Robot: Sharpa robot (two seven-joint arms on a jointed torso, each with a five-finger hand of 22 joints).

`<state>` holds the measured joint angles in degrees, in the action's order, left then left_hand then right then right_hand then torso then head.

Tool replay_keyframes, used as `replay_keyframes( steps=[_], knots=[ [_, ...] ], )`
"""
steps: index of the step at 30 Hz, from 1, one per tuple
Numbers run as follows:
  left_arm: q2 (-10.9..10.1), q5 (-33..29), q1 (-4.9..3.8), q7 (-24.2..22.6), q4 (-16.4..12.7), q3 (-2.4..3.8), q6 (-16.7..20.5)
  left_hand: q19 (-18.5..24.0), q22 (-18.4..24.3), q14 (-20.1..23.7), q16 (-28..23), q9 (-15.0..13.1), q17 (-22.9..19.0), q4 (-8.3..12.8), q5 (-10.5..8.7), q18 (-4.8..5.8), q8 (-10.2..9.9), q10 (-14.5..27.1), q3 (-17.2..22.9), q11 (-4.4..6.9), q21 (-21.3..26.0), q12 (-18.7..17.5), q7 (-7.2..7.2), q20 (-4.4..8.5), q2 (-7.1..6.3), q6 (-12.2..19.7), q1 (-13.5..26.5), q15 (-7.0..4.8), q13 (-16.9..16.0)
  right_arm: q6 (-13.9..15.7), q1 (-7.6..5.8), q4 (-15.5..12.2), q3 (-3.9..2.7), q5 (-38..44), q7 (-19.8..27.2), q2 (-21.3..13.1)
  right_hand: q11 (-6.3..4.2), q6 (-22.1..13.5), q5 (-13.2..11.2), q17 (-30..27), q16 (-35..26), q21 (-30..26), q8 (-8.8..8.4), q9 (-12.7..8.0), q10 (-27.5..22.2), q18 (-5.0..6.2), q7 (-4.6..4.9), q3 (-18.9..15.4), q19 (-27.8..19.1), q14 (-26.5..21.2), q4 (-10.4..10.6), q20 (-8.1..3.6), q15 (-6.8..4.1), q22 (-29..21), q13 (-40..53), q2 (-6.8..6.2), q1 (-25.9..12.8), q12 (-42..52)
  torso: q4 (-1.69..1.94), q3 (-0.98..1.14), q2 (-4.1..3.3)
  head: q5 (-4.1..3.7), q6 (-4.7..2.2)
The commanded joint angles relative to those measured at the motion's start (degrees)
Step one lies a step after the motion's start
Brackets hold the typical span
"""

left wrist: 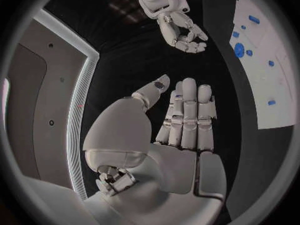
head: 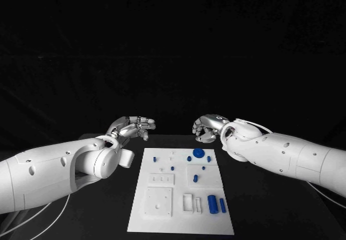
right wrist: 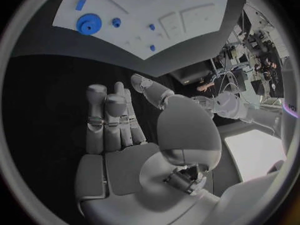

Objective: Assemble the parts on the task board

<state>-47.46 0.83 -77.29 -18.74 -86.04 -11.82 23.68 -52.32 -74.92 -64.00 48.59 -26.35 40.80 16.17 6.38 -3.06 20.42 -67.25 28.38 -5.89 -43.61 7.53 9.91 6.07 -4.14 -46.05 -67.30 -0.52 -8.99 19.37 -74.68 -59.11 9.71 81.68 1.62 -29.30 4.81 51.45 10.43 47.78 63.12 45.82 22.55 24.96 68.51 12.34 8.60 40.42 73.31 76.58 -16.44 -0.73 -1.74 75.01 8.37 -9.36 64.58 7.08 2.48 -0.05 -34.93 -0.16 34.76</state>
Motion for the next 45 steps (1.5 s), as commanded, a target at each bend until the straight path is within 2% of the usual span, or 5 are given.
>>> replay_keyframes(
  steps=[1,12,27,29,45],
  knots=[
    [-0.4,1.2,-0.47,-0.5,-1.0,0.12,-1.6,0.0,-1.4,-0.2,0.4,-0.1,0.1,0.0,0.07,-1.81,-0.3,-0.5,0.3,0.14,-0.4,-0.3,0.12,0.20,-0.07,-0.4,0.5,-0.07,-0.1,-1.7,0.33,0.8,-0.02,8.1,-2.5,0.6,-0.04,0.5,-0.4,-0.1,0.3,0.5,-0.23,0.0,0.5,2.66,0.06,0.3,3.1,0.0,0.0,-3.64,-0.03,1.4,0.1,-0.08,0.5,-0.5,0.77,0.07,-1.52,-0.28,-0.36],
    [-1.2,1.3,-1.38,-0.4,-2.8,0.42,-1.3,2.2,-0.9,1.7,-1.4,-0.4,-1.3,-0.1,-0.17,-1.30,-0.3,-1.0,0.7,-0.02,0.4,-0.7,-0.08,-0.10,-0.46,-0.9,1.8,0.20,-0.4,-1.5,2.12,4.5,-0.02,11.1,-3.4,2.7,0.16,0.6,-1.9,-0.9,1.1,1.7,-0.69,0.0,0.3,2.66,-0.12,0.7,3.3,0.0,0.2,-3.69,0.17,1.3,0.0,-0.95,0.4,-1.3,1.93,0.14,-3.60,-0.98,-1.37],
    [-0.7,1.3,-1.47,-0.3,-2.9,0.53,-1.3,2.1,-0.8,1.4,-1.1,-0.4,-1.7,-0.3,-0.36,-1.51,-0.9,0.1,0.7,-0.43,-0.1,-1.9,0.28,-0.31,-0.99,-0.3,2.7,0.53,-0.2,-1.5,3.58,5.7,-0.02,12.8,-4.0,3.8,0.58,0.1,-2.4,-1.6,1.8,2.3,-1.33,-0.2,-0.4,2.66,-0.11,0.8,3.2,-0.2,0.4,-3.62,0.59,1.2,-0.3,-1.59,0.0,-2.4,2.31,0.18,-5.38,-1.17,-1.57],
    [-0.8,1.3,-1.47,-0.3,-3.1,0.53,-1.3,2.0,-0.8,1.4,-1.1,-0.4,-1.8,-0.3,-0.39,-1.54,-1.0,0.1,0.7,-0.45,-0.1,-2.0,0.31,-0.33,-1.06,-0.2,2.8,0.55,-0.2,-1.6,3.67,5.9,-0.02,13.2,-4.1,4.0,0.62,0.1,-2.5,-1.7,1.9,2.4,-1.39,-0.2,-0.5,2.66,-0.11,0.8,3.1,-0.2,0.5,-3.61,0.62,1.2,-0.3,-1.65,0.0,-2.5,3.04,0.02,-5.73,-1.89,-1.75],
    [-0.9,1.3,-1.48,-0.3,-3.5,0.60,-1.3,2.0,-0.7,1.3,-0.9,-0.4,-1.9,-0.5,-0.62,-1.69,-1.1,0.3,0.7,-0.53,-0.3,-2.3,0.39,-0.40,-1.24,-0.1,3.2,0.61,-0.2,-1.0,3.94,7.5,-0.02,15.7,-5.9,4.7,0.74,0.0,-3.5,-2.3,2.4,2.6,-1.68,-0.2,-0.5,2.66,-0.08,1.1,3.0,-0.3,0.7,-3.48,0.75,1.1,-0.5,-2.08,0.1,-2.9,3.60,-0.07,-7.39,-2.43,-2.09]
  ],
)
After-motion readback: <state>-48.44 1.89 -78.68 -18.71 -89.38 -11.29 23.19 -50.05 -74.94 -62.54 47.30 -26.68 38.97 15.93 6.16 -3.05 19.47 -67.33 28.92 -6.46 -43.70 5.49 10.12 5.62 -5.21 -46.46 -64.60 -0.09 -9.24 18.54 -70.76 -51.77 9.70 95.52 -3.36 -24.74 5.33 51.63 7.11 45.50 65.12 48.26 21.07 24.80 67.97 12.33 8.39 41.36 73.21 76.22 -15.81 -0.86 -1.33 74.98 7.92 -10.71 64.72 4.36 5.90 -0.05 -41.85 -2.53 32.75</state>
